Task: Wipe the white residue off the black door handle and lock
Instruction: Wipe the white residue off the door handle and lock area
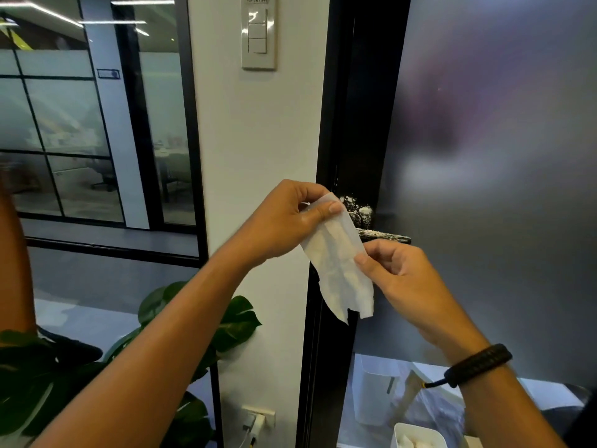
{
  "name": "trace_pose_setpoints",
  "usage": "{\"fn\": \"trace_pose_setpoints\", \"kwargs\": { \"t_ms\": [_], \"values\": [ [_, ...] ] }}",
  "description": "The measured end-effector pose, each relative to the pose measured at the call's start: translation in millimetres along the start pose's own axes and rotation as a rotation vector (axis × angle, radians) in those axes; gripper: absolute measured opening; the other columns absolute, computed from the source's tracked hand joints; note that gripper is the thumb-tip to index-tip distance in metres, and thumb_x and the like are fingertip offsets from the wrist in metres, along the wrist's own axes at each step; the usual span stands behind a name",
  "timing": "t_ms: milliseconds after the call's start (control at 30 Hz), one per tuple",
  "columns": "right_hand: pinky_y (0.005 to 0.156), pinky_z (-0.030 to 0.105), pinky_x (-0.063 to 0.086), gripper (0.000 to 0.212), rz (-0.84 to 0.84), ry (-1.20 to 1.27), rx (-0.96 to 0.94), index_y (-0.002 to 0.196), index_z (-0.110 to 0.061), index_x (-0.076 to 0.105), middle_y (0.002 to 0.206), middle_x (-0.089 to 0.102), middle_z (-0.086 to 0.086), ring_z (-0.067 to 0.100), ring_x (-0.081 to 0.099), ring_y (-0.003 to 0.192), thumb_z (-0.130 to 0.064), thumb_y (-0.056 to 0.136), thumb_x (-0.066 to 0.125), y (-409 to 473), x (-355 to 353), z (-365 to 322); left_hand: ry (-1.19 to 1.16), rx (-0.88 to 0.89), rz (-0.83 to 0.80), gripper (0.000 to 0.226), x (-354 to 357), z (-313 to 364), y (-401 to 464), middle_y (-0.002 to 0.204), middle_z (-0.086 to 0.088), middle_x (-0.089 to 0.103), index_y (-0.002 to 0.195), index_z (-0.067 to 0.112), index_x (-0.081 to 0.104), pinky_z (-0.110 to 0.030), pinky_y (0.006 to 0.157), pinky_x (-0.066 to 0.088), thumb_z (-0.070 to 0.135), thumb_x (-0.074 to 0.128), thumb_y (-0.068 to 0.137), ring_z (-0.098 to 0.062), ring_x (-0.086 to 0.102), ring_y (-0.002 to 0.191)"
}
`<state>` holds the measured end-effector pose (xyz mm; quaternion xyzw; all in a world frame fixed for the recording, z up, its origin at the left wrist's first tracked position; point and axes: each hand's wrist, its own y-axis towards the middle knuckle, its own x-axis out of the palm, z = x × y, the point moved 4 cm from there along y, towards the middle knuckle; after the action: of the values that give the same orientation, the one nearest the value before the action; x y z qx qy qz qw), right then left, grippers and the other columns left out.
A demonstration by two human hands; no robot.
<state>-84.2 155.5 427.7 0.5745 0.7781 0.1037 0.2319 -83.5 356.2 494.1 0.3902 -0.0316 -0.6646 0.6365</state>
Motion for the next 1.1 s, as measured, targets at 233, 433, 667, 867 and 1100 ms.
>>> {"fn": "trace_pose_setpoints", "kwargs": {
  "t_ms": [233,433,667,867,1100],
  "values": [
    [0.073,0.027,0.063,0.065,-0.072,0.347,0.059,0.107,-0.006,0.074,0.109,0.078,0.018,0.027,0.077,0.095,-0.053,0.067,0.092,-7,1,17,-0.132,-0.082,0.071,0.014,-2,-23,8,0.089,0.007,0.078,0.093,0.026,0.082,-0.02,0.068,0.055,0.033,0.072,0.102,-0.012,0.071,0.085],
    [0.075,0.029,0.065,0.042,-0.02,0.209,0.105,0.111,-0.007,0.076,0.106,0.081,0.013,0.031,0.078,0.098,-0.031,0.077,0.082,-6,-10,26,-0.147,-0.123,0.129,0.015,6,-54,13,0.095,0.006,0.078,0.095,0.027,0.083,-0.025,0.071,0.055,0.035,0.072,0.102,-0.018,0.071,0.091],
    [0.066,0.034,0.058,0.008,0.307,0.311,0.256,0.09,-0.005,0.078,0.095,0.08,0.018,0.026,0.074,0.079,-0.006,0.094,0.072,7,-10,49,0.145,-0.004,0.337,0.014,30,-61,12,0.091,0.013,0.075,0.101,0.029,0.082,-0.026,0.066,0.051,0.04,0.073,0.102,-0.001,0.061,0.07],
    [0.059,0.029,0.058,0.025,0.372,0.308,0.239,0.081,-0.003,0.079,0.077,0.078,0.016,0.026,0.075,0.073,0.004,0.095,0.06,21,0,68,0.437,0.247,0.183,0.02,101,-51,-18,0.1,0.012,0.07,0.111,0.033,0.076,-0.04,0.075,0.06,0.046,0.064,0.103,-0.009,0.065,0.085],
    [0.074,0.039,0.061,0.026,0.415,0.395,0.201,0.101,-0.008,0.081,0.088,0.08,0.011,0.027,0.079,0.083,-0.03,0.098,0.067,39,-21,72,0.447,0.394,-0.092,0.037,110,-70,-3,0.134,0.018,0.064,0.13,0.034,0.074,-0.027,0.09,0.054,0.056,0.069,0.099,-0.002,0.065,0.105]
  ]
}}
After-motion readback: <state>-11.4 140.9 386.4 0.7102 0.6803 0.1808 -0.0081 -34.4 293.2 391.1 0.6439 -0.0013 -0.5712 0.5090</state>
